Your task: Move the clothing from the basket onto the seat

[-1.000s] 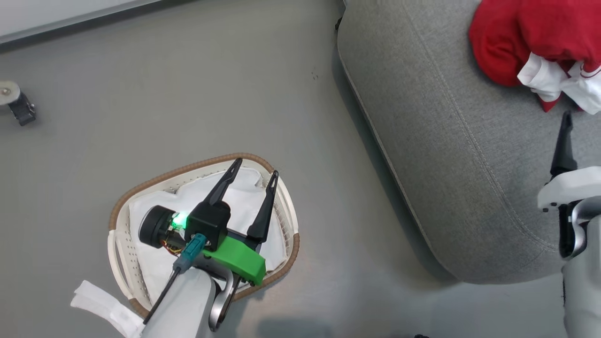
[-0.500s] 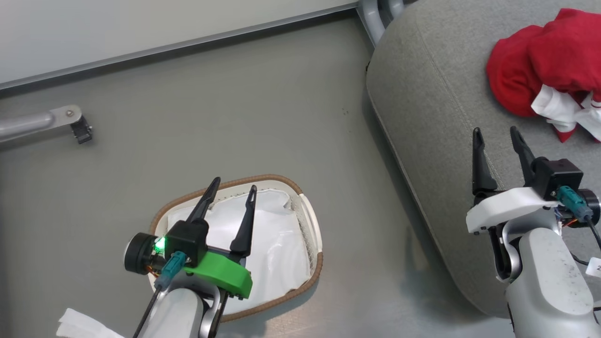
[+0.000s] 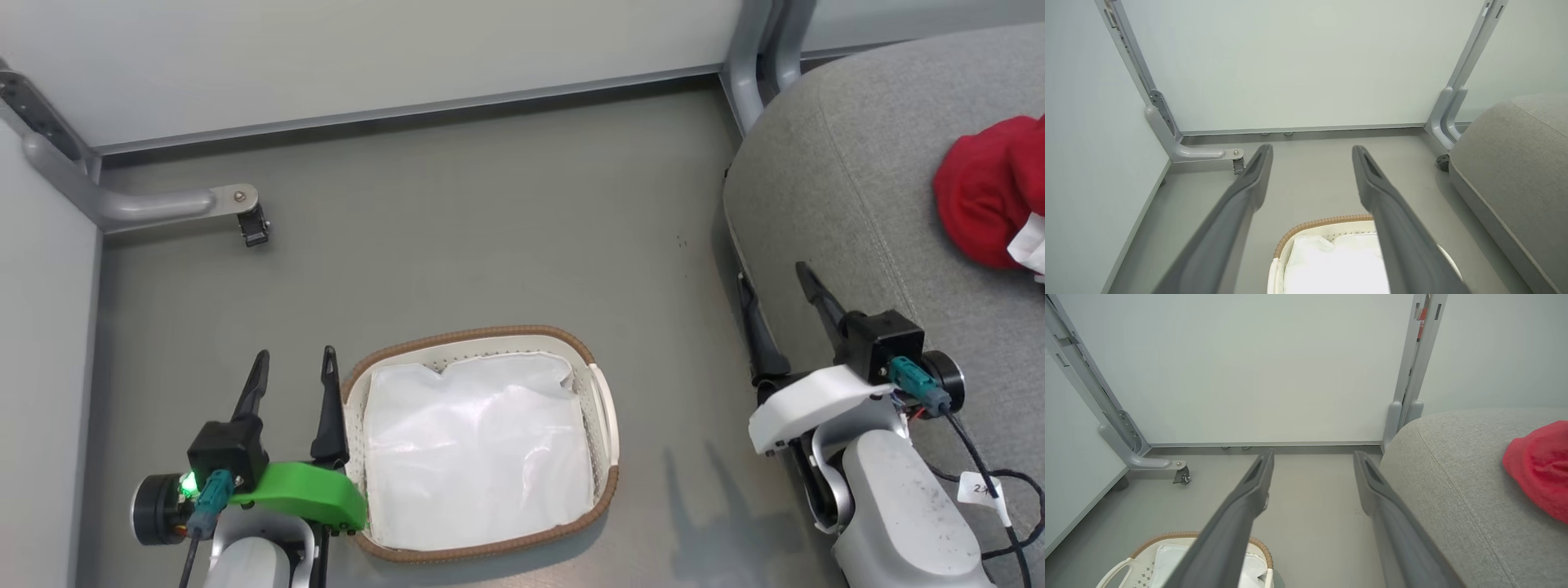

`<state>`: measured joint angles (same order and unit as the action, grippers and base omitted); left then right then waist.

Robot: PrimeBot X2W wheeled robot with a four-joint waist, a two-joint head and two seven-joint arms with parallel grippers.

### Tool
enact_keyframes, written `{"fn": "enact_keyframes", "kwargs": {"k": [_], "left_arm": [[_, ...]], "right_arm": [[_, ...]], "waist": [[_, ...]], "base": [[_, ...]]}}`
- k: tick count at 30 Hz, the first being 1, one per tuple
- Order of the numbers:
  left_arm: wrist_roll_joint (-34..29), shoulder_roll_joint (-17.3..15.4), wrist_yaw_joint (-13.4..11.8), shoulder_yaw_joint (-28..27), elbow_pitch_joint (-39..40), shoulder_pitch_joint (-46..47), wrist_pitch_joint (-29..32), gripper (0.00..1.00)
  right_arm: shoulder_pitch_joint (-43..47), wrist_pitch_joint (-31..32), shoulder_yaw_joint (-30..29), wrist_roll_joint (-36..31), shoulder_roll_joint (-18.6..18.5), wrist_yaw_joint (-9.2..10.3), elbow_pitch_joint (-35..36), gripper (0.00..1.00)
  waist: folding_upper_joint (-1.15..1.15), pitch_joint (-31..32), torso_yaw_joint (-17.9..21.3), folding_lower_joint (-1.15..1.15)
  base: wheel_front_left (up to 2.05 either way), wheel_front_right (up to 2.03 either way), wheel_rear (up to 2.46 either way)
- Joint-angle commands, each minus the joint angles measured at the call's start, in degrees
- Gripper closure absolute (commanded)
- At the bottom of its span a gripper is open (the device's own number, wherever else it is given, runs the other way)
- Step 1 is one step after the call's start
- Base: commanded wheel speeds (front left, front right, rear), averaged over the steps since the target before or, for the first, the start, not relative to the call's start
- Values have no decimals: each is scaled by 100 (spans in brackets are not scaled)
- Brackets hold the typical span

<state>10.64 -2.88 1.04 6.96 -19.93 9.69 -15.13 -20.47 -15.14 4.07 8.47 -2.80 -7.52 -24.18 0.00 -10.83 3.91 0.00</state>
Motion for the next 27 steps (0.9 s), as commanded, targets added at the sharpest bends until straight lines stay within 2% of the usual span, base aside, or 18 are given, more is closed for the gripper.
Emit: {"fn": "enact_keyframes", "kwargs": {"k": [1,8,21,25,26,27], "left_arm": [[57,-7,-34,-88,-10,-130,-2,0],[193,-7,-87,-358,-85,-379,-1,0],[398,-8,-22,-387,-140,-675,-2,0],[515,-7,81,-388,-73,-680,-2,0],[477,5,74,-367,-91,-583,0,100],[488,7,76,-365,-117,-578,7,100]], "right_arm": [[127,1,33,38,-29,6,-26,0],[399,1,145,142,-27,6,-109,0],[707,1,177,220,-27,6,-159,0],[673,1,170,210,-26,6,-137,0],[614,0,181,196,2,0,-158,100],[618,5,177,208,7,0,-182,100]], "waist": [[0,187,-163,0],[0,388,-230,0],[0,589,-249,0],[0,618,-258,0],[0,618,-258,0],[0,619,-259,0]], "base": [[0,0,0],[0,0,0],[0,0,0],[0,0,0],[0,0,0],[0,0,0]]}}
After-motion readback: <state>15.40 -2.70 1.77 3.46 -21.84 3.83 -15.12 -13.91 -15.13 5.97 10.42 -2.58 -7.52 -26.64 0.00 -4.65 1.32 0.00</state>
